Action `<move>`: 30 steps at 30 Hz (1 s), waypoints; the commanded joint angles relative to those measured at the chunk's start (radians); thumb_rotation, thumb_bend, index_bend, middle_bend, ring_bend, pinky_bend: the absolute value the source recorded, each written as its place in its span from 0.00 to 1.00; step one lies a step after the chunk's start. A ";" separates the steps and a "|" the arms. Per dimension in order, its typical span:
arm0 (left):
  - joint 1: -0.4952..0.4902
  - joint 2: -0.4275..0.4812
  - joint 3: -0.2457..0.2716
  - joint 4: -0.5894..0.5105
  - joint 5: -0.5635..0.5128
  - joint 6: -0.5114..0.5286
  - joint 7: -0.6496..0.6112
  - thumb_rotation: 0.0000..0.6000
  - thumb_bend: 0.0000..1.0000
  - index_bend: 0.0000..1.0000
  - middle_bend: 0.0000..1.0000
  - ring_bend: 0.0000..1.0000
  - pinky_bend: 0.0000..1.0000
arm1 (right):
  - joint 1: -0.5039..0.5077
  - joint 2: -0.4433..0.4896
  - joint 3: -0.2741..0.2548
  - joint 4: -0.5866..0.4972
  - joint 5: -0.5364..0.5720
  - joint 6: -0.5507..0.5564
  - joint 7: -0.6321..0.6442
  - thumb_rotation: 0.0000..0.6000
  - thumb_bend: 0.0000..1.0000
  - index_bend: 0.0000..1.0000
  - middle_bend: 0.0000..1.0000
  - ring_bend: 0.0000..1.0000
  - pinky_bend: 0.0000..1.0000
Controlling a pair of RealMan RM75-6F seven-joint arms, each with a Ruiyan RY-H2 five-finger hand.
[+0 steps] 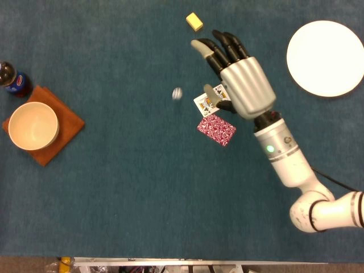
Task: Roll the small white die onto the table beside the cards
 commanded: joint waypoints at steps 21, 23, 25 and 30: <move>-0.018 0.000 -0.010 0.003 -0.028 -0.040 0.002 1.00 0.34 0.06 0.09 0.03 0.07 | -0.187 0.387 -0.094 -0.418 0.165 0.060 -0.311 1.00 0.37 0.08 0.17 0.02 0.09; -0.020 -0.005 -0.011 0.008 -0.033 -0.045 -0.004 1.00 0.34 0.06 0.09 0.03 0.07 | -0.215 0.418 -0.111 -0.445 0.156 0.091 -0.317 1.00 0.37 0.08 0.17 0.02 0.09; -0.024 -0.009 -0.014 0.013 -0.038 -0.051 -0.009 1.00 0.34 0.06 0.09 0.03 0.07 | -0.247 0.445 -0.131 -0.463 0.135 0.122 -0.308 1.00 0.37 0.09 0.18 0.02 0.09; -0.034 -0.017 -0.021 0.018 -0.045 -0.063 -0.008 1.00 0.34 0.06 0.09 0.03 0.07 | -0.332 0.497 -0.184 -0.488 0.052 0.212 -0.277 1.00 0.37 0.11 0.18 0.02 0.09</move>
